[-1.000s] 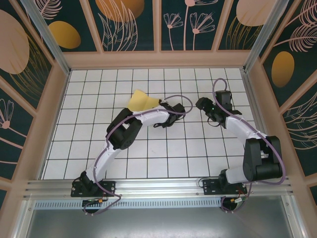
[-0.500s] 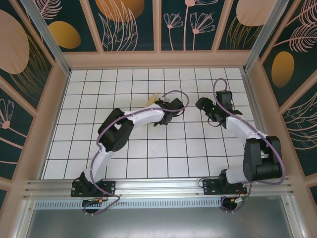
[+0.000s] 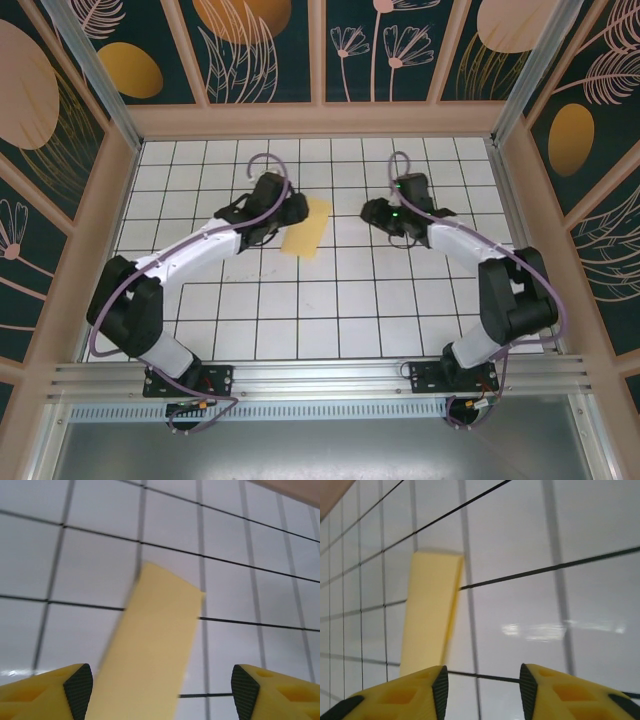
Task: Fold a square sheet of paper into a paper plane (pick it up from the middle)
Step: Turn over the paper at the center of the table, then rotate the paper at the center of the table.
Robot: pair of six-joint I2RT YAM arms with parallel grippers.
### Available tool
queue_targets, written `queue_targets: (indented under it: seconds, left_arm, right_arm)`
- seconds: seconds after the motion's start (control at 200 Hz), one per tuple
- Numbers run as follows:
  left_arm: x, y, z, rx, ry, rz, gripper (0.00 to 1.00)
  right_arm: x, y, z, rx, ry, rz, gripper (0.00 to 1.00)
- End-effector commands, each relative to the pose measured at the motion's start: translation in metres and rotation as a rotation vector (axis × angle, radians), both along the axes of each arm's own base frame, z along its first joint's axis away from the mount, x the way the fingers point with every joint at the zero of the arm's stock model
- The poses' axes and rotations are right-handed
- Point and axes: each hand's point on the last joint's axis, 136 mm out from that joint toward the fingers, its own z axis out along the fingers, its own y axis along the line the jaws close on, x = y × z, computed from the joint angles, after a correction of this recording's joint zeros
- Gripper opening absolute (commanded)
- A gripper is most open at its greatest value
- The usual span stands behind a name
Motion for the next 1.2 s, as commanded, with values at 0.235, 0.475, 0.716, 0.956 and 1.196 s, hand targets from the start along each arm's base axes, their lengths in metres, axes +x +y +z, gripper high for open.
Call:
queue_targets:
  seconds: [0.235, 0.475, 0.716, 0.956, 1.196]
  left_arm:
    - [-0.023, 0.055, -0.051, -0.167, 0.102, 0.163, 0.66]
    - [-0.033, 0.062, -0.067, -0.19, 0.133, 0.173, 0.47]
    - [-0.035, 0.054, -0.071, -0.21, 0.151, 0.125, 0.38]
    - [-0.034, 0.027, -0.063, -0.297, 0.145, -0.002, 0.3]
    - [-0.04, -0.015, -0.06, -0.459, 0.161, -0.146, 0.14]
  right_arm:
    - [-0.01, 0.145, -0.034, -0.001, 0.066, 0.346, 0.28]
    - [-0.005, 0.19, -0.068, -0.027, 0.137, 0.444, 0.27]
    - [-0.021, 0.187, -0.095, -0.091, 0.199, 0.545, 0.26]
    - [-0.046, 0.151, -0.096, -0.166, 0.186, 0.675, 0.26]
    - [-0.034, 0.145, -0.034, 0.043, 0.092, 0.527, 0.26]
